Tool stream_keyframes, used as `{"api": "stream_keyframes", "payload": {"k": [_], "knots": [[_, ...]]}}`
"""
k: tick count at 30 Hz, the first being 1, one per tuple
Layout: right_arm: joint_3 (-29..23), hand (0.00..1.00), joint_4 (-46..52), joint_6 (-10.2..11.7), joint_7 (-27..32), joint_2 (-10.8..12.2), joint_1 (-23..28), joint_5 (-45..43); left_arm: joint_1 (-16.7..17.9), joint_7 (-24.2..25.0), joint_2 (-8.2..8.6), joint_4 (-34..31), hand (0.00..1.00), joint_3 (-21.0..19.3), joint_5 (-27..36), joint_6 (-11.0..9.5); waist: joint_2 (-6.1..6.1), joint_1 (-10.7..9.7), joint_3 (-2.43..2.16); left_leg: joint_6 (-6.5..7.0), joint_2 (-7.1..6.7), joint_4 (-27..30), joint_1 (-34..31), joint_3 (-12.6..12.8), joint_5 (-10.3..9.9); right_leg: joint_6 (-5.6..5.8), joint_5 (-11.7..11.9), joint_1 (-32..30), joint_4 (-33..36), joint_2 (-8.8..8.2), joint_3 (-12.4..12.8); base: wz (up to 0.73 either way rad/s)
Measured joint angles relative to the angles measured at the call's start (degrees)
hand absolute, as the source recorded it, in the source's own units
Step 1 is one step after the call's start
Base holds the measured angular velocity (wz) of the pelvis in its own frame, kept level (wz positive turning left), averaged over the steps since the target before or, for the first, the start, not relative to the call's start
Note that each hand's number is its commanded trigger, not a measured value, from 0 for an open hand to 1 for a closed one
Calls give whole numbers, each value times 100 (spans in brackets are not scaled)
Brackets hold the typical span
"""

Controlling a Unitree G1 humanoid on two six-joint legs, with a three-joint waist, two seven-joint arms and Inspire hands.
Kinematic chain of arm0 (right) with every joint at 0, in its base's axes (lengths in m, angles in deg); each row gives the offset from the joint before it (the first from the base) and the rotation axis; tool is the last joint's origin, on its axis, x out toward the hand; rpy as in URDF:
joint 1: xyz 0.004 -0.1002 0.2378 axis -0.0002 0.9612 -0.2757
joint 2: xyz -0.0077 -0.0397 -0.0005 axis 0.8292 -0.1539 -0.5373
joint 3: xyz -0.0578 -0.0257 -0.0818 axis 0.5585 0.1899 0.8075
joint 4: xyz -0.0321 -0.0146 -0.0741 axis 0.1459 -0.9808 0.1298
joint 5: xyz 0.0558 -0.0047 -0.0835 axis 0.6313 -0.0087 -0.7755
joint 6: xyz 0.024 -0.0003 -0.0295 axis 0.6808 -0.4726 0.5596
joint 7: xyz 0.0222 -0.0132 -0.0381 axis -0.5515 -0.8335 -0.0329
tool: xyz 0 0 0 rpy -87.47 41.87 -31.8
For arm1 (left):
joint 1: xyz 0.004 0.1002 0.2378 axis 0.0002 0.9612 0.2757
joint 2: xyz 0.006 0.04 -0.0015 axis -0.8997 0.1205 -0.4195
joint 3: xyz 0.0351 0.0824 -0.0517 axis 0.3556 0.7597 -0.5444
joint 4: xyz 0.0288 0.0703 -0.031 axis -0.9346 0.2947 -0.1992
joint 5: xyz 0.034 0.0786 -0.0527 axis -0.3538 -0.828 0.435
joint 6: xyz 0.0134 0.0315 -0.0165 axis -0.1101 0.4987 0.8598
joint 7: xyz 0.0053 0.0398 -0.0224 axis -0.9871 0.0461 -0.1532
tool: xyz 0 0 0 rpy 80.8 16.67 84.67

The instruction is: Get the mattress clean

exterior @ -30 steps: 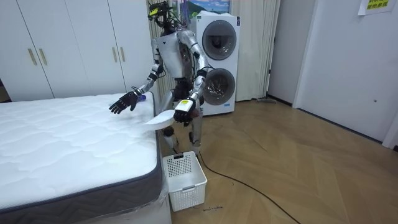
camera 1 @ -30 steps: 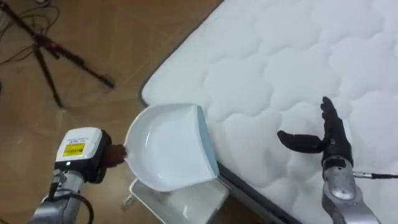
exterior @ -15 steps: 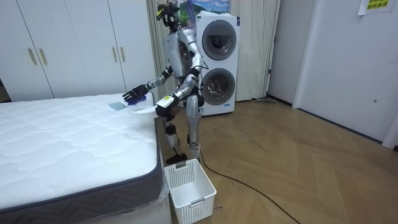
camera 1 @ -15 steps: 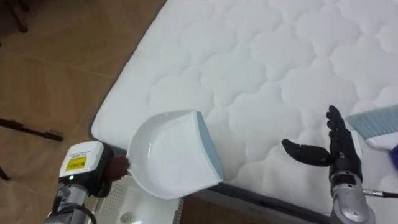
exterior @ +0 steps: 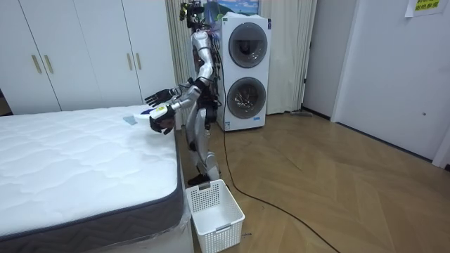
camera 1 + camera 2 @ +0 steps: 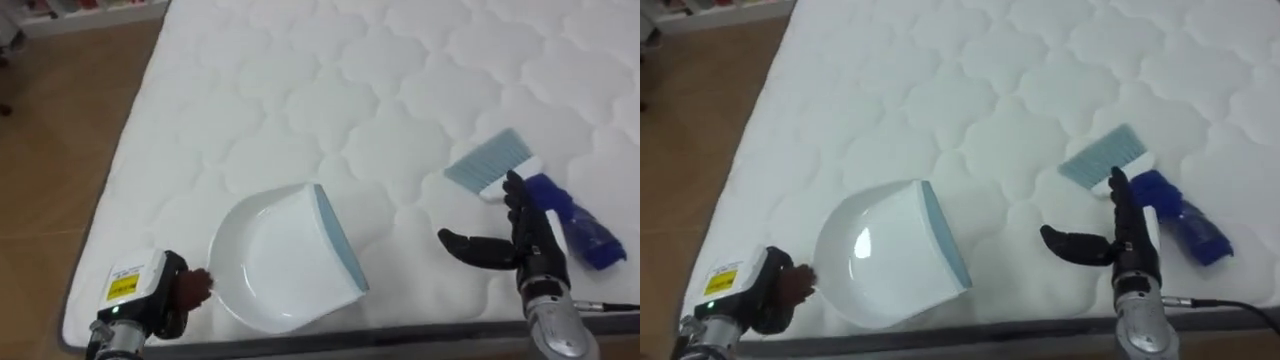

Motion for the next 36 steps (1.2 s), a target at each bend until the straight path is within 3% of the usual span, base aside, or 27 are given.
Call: {"api": "stream_keyframes", "payload": {"k": [5, 16, 19, 24, 29, 32, 36], "knots": [[20, 0, -297, -62, -21, 63, 67, -60, 38, 11, 182, -28, 0, 93, 75, 2, -57, -51, 21, 15, 1, -403, 413, -9, -7, 61, 50, 433, -355, 37, 8, 0], [16, 0, -1312, -142, -214, 92, 202, -612, 162, 6, 181, 184, 0, 90, 80, 2, -70, -42, 26, 54, 36, -918, 1050, 7, 24, 109, 102, 1060, -949, 137, 29, -5], [14, 0, -1634, -140, -188, 166, 267, -642, 254, 5, 183, 309, 0, 91, 113, 6, -89, -128, 29, 53, 67, -991, 1159, 52, 23, 120, 110, 1185, -1068, 168, 27, -3], [-32, 0, -1888, -141, -94, 205, 549, -504, 324, 2, 282, 416, 0, 87, 578, 2, -83, -151, 32, 52, 103, -1224, 1467, 150, 24, 114, 114, 1428, -1202, 223, 141, -17], [-531, 0, -2618, -184, 153, 266, 618, -483, 312, -12, 385, 1054, 0, 69, 1623, -26, -113, -260, 37, 52, 96, -1261, 1607, 158, 24, 115, 114, 1543, -1252, 246, 201, -8], [-885, 0, -3101, -212, 269, 363, 659, -515, 477, 83, 459, 1490, 0, -119, 1957, 14, -145, -308, 31, 52, 103, -1313, 1677, 165, 24, 114, 114, 1575, -1255, 299, 236, -5], [-1104, 0, -3405, -593, 442, 566, 818, -452, 795, 492, 544, 1634, 0, -348, 2604, 323, -220, -289, 28, 52, 89, -1317, 1663, 174, 24, 122, 119, 1492, -1235, 306, 288, -6]]}}
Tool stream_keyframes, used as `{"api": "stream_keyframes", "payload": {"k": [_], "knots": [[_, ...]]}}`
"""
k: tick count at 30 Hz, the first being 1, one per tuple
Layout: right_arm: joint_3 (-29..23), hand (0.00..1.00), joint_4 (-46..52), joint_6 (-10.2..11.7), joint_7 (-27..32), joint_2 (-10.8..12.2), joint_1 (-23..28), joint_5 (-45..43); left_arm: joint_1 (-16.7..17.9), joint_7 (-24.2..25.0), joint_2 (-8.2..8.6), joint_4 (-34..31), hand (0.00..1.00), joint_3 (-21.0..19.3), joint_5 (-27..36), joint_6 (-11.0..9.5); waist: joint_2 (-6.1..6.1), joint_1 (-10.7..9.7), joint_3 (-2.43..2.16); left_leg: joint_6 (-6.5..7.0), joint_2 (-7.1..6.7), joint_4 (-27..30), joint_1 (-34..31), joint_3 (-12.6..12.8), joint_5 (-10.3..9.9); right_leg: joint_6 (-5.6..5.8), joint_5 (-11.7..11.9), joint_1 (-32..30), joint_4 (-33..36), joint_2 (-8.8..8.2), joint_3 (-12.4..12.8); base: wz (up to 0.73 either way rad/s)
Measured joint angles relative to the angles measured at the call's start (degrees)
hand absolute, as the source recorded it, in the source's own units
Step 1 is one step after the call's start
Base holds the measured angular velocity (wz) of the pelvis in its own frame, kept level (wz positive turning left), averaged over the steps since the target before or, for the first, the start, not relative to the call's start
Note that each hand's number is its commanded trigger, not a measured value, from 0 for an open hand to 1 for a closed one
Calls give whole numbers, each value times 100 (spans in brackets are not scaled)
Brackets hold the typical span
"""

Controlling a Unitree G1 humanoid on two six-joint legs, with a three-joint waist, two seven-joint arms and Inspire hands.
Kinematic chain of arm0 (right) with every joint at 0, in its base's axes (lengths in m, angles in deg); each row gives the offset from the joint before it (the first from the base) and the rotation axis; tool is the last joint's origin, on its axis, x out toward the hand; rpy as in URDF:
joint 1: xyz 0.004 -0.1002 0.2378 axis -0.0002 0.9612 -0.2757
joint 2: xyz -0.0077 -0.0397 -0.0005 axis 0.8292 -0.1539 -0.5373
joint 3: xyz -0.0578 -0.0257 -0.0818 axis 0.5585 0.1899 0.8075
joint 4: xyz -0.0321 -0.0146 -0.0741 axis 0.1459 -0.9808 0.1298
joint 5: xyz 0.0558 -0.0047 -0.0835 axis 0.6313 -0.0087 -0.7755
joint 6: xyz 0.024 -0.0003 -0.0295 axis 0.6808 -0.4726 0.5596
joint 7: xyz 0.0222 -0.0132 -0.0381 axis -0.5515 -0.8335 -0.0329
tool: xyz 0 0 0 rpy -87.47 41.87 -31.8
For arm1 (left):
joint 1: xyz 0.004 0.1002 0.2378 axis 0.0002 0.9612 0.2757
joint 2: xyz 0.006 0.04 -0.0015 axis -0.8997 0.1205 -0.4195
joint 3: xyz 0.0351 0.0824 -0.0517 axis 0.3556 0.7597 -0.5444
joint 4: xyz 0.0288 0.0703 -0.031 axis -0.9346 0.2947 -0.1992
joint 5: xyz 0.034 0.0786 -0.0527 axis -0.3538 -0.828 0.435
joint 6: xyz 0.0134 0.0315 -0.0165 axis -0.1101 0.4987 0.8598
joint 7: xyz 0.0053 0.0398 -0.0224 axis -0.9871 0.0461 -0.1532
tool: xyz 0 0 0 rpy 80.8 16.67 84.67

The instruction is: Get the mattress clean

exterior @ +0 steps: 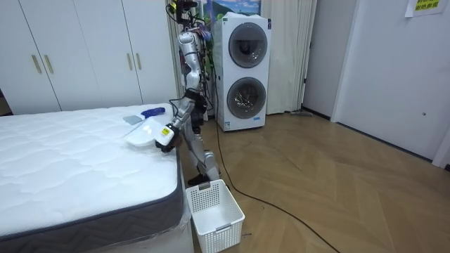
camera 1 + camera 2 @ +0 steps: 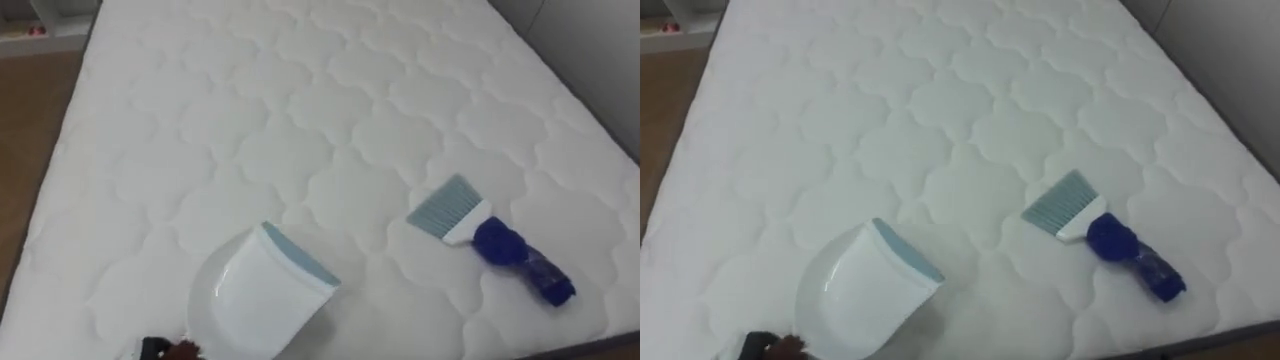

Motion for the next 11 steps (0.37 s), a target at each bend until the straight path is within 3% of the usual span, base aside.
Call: {"api": "stream_keyframes", "payload": {"k": [4, 6, 11], "knots": [[0, 0, -421, -196, -10, 87, -19, -176, 133, 319, 61, 479, 0, -284, 178, 174, -26, 122, -37, 0, -11, 2, 14, -15, 0, 8, 25, -1, -8, 20, 81, -15], [-8, 0, -618, -448, -22, 90, -3, -592, 227, 474, 80, 543, 0, -505, 176, 388, -64, 131, -55, 0, -14, 4, 27, -3, 0, 13, 31, 12, 3, 8, 46, 7], [42, 0, -999, -948, -389, 91, -56, -1345, 317, 894, 186, 540, 0, -763, 187, 793, -65, 194, -20, 2, -19, 2, 179, -19, -2, 19, 35, 130, 9, -2, 46, 0]]}}
